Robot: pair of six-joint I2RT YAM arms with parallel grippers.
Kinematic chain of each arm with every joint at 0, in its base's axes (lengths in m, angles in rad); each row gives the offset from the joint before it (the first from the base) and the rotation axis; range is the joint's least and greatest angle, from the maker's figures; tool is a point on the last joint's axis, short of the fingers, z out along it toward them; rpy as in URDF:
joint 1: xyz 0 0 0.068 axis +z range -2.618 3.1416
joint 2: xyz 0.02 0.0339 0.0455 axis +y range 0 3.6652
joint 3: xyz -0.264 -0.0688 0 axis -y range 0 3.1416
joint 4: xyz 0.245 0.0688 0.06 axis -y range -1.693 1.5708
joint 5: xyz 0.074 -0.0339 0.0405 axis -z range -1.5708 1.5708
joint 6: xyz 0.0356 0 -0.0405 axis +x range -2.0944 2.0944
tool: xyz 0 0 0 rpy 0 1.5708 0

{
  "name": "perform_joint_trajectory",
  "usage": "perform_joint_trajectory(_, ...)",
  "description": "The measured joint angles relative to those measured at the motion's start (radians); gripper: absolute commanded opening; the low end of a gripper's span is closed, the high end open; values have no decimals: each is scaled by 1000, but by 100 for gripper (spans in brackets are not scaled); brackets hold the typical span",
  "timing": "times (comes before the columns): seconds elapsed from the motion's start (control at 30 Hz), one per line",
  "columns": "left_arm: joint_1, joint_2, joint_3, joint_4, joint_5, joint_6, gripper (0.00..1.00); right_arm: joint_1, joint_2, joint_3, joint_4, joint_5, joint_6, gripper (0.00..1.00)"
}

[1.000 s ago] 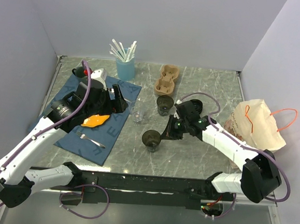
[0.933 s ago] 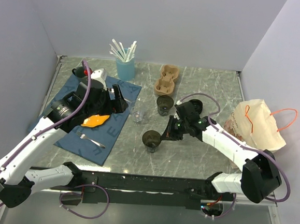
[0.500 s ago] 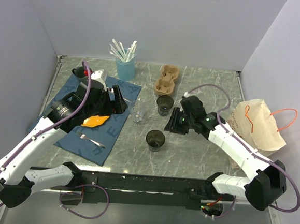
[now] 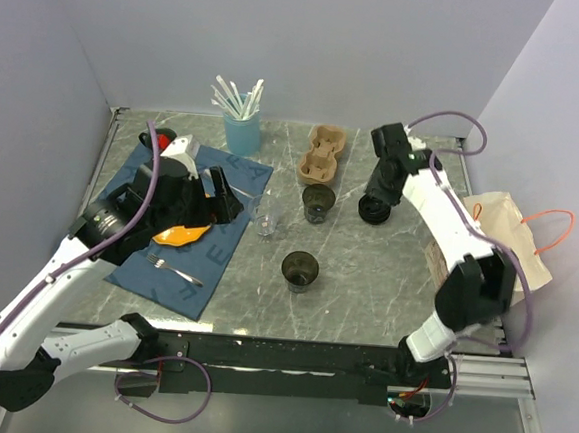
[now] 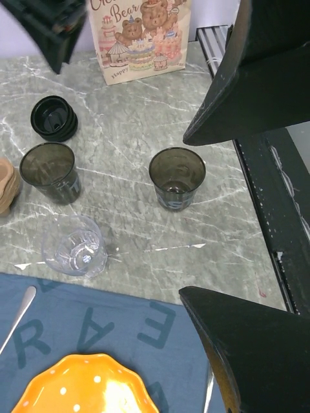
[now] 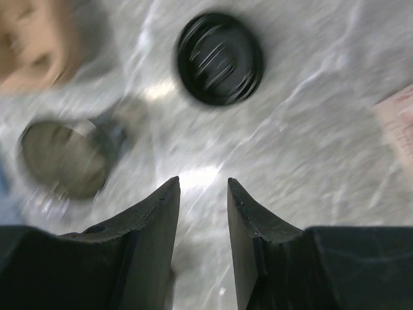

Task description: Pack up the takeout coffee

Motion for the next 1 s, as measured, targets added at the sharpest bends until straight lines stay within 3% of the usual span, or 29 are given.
perform_joint_trajectory(0.17,0,-13,11,-35,-12,-10,97,-55,181,135,-55,82,-19,47)
perform_joint_trajectory(0.47,0,3,50,-112,-53,-34,97,-141,350,199,-79,89,-45,47)
perform_joint_trajectory(1.0,0,103,74,-124,-62,-64,97,-191,428,225,-49,6,-81,41)
